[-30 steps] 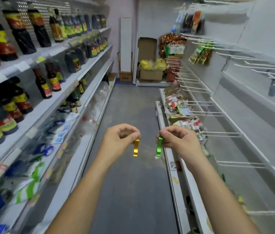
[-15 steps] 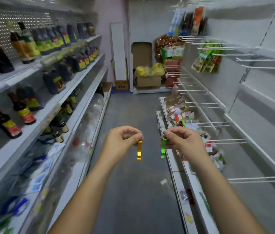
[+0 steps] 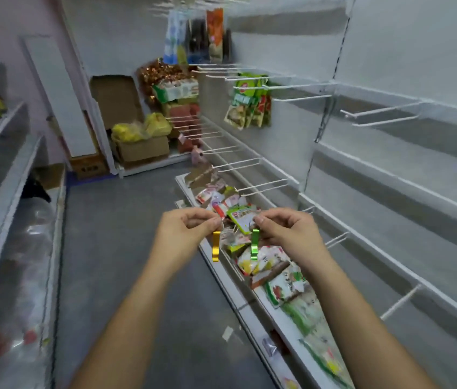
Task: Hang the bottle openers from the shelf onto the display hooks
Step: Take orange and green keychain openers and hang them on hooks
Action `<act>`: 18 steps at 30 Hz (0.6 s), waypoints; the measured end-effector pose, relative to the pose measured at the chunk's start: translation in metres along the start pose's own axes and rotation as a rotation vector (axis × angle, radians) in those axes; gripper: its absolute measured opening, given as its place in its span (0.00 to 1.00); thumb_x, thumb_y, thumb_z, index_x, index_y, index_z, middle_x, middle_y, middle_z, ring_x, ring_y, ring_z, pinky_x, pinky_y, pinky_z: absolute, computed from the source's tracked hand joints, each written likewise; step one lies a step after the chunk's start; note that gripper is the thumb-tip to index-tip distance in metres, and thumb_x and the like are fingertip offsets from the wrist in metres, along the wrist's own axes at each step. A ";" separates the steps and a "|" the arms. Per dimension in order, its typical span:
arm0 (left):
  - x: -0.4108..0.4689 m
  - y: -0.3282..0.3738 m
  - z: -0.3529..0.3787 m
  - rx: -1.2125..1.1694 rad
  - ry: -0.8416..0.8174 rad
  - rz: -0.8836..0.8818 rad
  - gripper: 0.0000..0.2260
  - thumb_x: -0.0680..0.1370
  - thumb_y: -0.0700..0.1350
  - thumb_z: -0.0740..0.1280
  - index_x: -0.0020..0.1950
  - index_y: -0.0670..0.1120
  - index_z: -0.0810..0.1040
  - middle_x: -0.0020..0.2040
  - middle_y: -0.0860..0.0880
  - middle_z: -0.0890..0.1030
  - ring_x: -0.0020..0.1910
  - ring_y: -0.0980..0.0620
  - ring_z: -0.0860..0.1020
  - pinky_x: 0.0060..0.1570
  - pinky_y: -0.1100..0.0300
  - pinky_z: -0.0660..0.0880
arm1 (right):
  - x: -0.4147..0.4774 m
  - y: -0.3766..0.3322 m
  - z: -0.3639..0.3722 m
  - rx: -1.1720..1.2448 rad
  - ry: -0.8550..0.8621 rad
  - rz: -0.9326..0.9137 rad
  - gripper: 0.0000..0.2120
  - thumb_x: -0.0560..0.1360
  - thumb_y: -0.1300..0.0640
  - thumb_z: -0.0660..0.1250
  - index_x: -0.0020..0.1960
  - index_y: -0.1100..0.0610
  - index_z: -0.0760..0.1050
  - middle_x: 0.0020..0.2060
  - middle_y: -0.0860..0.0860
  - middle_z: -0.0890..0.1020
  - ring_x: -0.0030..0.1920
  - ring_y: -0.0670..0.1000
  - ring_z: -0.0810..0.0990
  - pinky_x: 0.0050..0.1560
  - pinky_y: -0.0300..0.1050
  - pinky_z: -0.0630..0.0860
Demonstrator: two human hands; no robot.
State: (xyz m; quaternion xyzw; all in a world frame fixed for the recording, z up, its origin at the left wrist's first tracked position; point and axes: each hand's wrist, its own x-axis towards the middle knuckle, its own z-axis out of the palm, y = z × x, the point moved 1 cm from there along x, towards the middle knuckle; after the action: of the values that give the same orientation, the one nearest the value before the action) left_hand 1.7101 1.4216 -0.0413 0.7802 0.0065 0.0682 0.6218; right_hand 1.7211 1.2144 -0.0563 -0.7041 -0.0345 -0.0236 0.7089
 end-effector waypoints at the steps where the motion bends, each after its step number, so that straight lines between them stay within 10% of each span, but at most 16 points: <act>1: 0.017 -0.003 0.001 -0.009 -0.048 0.004 0.02 0.76 0.37 0.74 0.47 0.41 0.86 0.39 0.46 0.87 0.34 0.60 0.83 0.31 0.74 0.71 | 0.008 0.001 0.000 -0.012 0.057 0.007 0.05 0.76 0.64 0.72 0.42 0.59 0.84 0.35 0.57 0.84 0.34 0.54 0.80 0.35 0.42 0.80; 14: 0.120 0.011 0.071 -0.019 -0.614 0.110 0.02 0.76 0.41 0.74 0.48 0.46 0.86 0.41 0.50 0.88 0.45 0.51 0.86 0.45 0.54 0.82 | 0.003 -0.012 -0.041 -0.068 0.621 -0.039 0.05 0.77 0.64 0.70 0.44 0.61 0.84 0.39 0.60 0.86 0.41 0.56 0.85 0.47 0.54 0.84; 18: 0.110 0.029 0.110 -0.063 -0.725 0.152 0.03 0.77 0.40 0.73 0.49 0.43 0.85 0.41 0.49 0.88 0.42 0.54 0.86 0.39 0.64 0.80 | -0.024 -0.019 -0.069 -0.069 0.765 -0.033 0.06 0.77 0.64 0.71 0.43 0.59 0.84 0.41 0.63 0.86 0.42 0.58 0.84 0.48 0.55 0.84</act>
State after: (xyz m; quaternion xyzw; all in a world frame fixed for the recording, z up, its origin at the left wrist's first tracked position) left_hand 1.8300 1.3184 -0.0263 0.7323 -0.2741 -0.1665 0.6008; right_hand 1.6969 1.1451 -0.0398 -0.6670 0.2221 -0.2974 0.6460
